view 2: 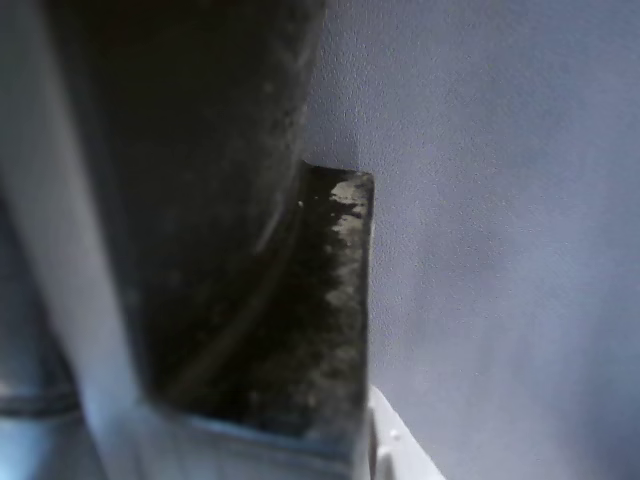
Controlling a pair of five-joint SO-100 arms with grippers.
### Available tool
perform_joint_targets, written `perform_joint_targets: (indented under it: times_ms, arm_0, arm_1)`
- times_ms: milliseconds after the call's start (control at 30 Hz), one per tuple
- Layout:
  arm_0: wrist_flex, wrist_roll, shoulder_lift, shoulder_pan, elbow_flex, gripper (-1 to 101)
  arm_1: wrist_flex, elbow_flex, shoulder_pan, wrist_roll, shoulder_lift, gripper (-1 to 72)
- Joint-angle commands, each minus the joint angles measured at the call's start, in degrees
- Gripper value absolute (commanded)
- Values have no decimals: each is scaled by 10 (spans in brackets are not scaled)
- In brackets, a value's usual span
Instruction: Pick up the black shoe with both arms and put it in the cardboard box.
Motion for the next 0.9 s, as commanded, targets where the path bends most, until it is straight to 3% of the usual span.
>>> perform_joint_targets:
  times_ms: [0, 67, 333, 867]
  arm_0:
    - [-26, 4, -4, 6, 6, 306]
    - [-33, 16, 9, 3, 9, 245]
    - [-28, 56, 18, 4, 3, 0]
    - [11, 143, 250, -36, -62, -1]
  arm_1:
    - [-22, 2, -18, -5, -1, 157]
    - [-22, -1, -16, -6, -1, 90]
    - [-18, -9, -19, -14, 9, 39]
    - [71, -145, 27, -57, 126, 15]
